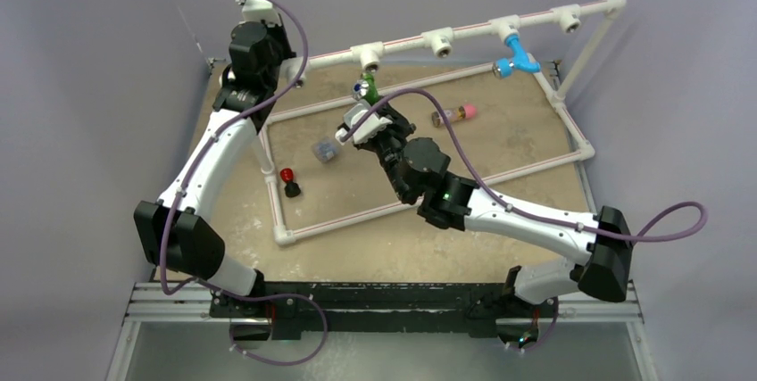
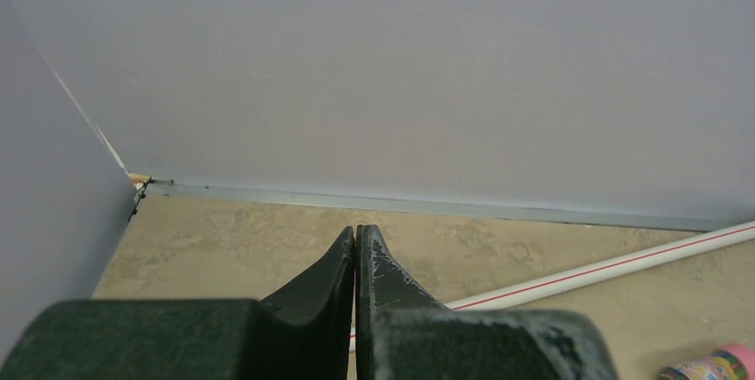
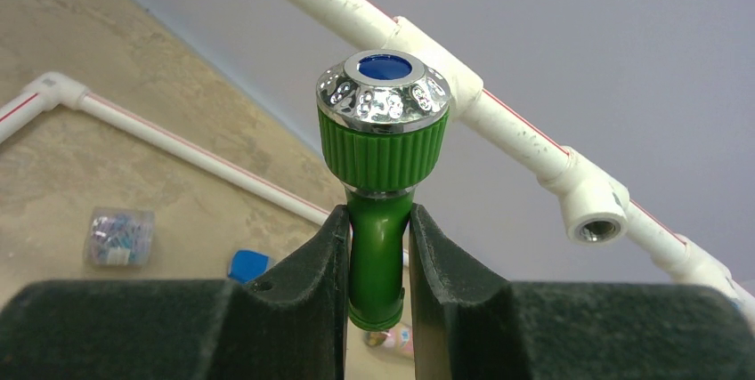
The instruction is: Install the water faucets
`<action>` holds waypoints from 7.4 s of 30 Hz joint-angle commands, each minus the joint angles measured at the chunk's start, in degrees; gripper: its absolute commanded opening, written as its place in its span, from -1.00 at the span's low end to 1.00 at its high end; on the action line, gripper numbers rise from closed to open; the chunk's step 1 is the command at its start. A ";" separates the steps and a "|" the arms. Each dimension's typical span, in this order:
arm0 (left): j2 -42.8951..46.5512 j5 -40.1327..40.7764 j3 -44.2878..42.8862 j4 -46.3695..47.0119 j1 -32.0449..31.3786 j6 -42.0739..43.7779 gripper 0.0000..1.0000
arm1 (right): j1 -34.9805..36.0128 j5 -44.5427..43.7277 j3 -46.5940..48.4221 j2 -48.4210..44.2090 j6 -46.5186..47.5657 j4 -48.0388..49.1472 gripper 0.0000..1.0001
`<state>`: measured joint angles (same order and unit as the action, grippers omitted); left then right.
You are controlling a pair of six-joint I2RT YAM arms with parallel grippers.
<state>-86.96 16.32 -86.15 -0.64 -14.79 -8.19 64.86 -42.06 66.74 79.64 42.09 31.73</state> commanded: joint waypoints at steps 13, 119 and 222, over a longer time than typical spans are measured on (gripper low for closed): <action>-5.12 -4.62 0.59 -10.69 -1.21 -0.78 -1.00 | -3.66 4.77 5.54 -5.43 -6.99 -12.86 -1.00; -7.74 -8.80 -0.05 -12.53 -1.21 -2.12 -1.00 | -9.01 3.14 -4.07 1.74 -97.95 8.12 -1.00; -8.14 -11.13 -0.60 -13.80 -1.21 -2.71 -1.00 | -18.72 20.08 -0.16 -1.49 -110.18 0.37 -1.00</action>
<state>-91.77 10.31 -90.72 -0.54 -13.19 -9.98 47.57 -23.14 67.66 76.07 -54.72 19.46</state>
